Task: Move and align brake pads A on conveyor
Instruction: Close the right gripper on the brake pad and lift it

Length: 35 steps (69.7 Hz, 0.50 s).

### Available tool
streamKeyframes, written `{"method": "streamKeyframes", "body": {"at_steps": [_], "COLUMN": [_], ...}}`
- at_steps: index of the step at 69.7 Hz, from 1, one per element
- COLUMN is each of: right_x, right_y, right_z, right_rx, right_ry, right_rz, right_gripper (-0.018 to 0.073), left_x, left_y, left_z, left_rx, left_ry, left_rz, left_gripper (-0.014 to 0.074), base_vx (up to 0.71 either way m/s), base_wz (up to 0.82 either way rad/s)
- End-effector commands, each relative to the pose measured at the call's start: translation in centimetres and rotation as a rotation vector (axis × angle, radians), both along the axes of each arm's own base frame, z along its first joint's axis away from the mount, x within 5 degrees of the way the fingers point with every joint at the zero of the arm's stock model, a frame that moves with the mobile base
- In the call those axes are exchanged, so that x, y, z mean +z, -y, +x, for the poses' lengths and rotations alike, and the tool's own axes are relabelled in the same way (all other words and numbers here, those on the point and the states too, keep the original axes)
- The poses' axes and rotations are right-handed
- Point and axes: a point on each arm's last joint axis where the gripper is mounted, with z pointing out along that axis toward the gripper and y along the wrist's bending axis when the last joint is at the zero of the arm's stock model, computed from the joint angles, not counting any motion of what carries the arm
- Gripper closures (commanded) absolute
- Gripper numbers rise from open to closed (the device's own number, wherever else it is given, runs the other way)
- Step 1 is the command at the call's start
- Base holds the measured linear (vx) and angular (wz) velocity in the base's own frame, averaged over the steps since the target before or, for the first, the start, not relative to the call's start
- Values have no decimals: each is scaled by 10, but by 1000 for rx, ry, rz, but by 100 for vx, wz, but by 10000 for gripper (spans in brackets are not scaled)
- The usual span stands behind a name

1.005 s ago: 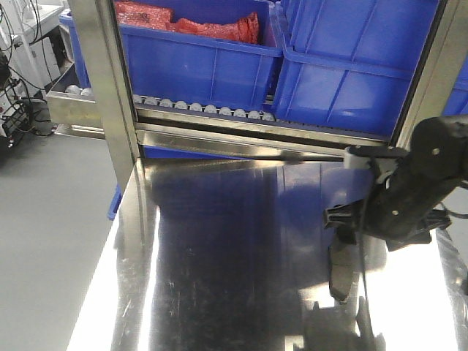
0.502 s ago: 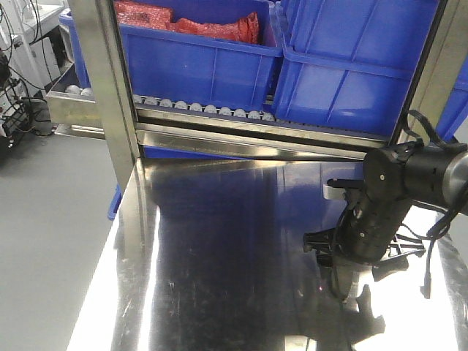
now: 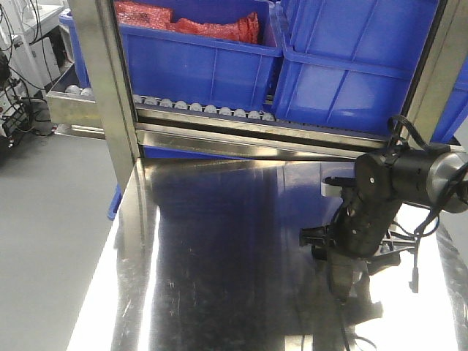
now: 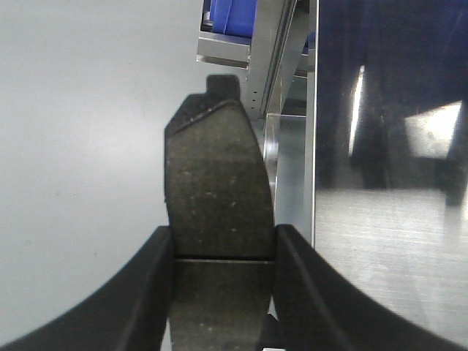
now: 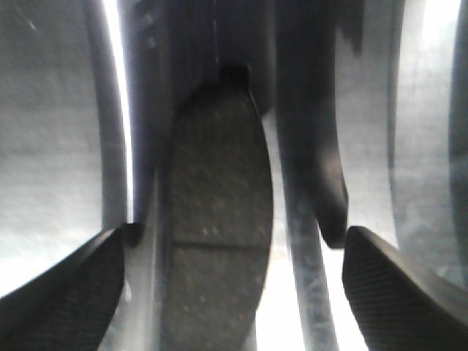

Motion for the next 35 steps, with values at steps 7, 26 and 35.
{"method": "streamKeyframes", "body": {"at_steps": [7, 26, 35], "right_x": [27, 17, 16], "right_y": [-2, -3, -3], "right_z": [14, 16, 17], "right_rx": [2, 1, 3], "right_ry": [90, 31, 37], "right_rz": [13, -5, -6], "right_gripper": [-19, -19, -19], "left_x": [12, 12, 12], "left_y": [0, 0, 0], "left_z": [4, 4, 4], "left_rx": [-6, -6, -6], "left_ry": [90, 90, 90], "left_rz": [-8, -8, -8], "left_gripper": [603, 603, 603], "base_vx": [0, 0, 0], "base_wz": [0, 0, 0]}}
